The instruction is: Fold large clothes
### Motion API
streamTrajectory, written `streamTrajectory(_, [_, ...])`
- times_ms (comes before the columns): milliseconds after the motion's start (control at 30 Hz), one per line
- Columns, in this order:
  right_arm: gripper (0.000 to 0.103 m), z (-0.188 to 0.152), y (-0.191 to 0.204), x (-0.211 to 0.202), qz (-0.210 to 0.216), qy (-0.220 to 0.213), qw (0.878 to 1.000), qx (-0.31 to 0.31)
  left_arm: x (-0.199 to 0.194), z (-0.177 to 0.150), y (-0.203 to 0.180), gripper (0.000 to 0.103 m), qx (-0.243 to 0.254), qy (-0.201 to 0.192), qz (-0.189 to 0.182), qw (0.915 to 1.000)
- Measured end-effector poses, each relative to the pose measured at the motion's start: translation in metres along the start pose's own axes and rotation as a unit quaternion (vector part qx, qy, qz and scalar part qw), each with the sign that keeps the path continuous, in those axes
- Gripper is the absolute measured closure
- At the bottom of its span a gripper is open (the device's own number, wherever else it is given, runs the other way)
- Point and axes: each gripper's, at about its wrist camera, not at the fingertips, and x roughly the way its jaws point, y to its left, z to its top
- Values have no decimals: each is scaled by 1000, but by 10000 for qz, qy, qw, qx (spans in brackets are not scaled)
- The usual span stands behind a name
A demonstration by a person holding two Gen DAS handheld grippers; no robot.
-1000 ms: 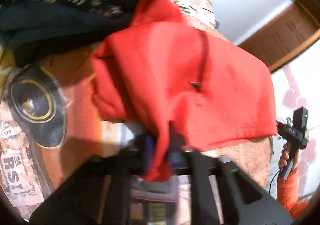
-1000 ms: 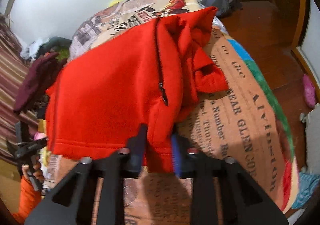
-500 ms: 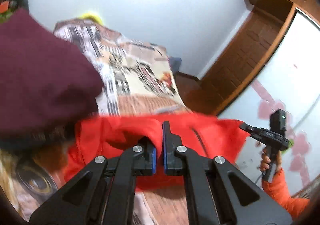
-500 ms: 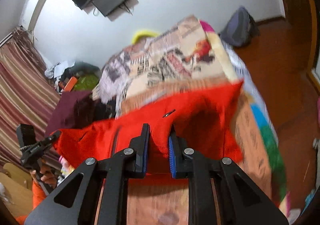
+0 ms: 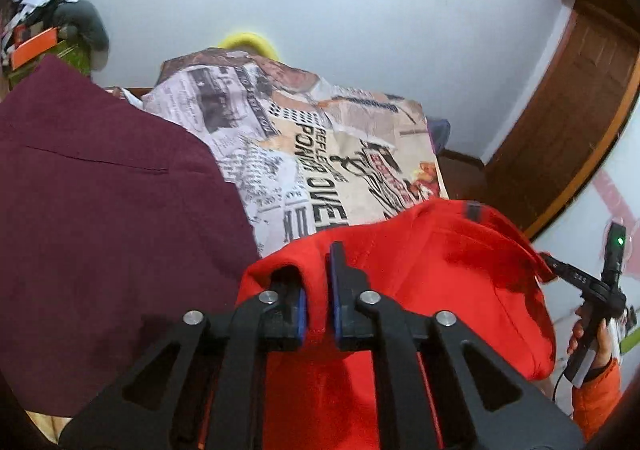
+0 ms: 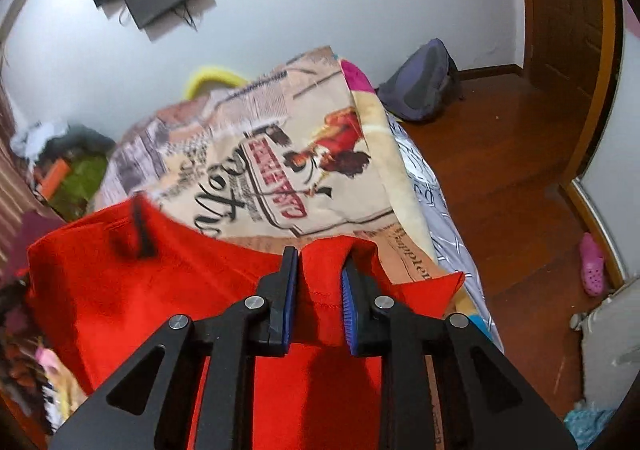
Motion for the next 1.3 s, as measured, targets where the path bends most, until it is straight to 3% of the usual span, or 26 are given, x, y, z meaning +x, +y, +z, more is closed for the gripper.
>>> streamTrajectory(133, [61,-3,8,-6,-172,61,9996,-227,-3,-1,-16,60,217,165,-67,9996])
streamTrajectory(233, [60,-6,15,-21,-327,16,9979,-554,-10,-5,-29,47,410,72,80,9991])
streamTrajectory(367, [47,-10,19,-43,-373,90,9961,-797,-32,-13,-45,37,706,-199,209,9971])
streamTrajectory(600, [42,-33,14,-77,-194,182,9969,-740,-70,-40,-46,20,826,-361,387,9952])
streamTrajectory(867, [39,-68,-11,-85,31,415,9991,-57,-70,-87,-2,18,-4,54,404,9992])
streamTrajectory(1100, [39,-108,-33,-68,390,949,9926,652,-43,-134,35,18,-678,578,615,9941])
streamTrajectory(1300, [39,-127,-40,-54,600,1112,9855,1129,-17,-166,55,18,-1457,1055,105,9836])
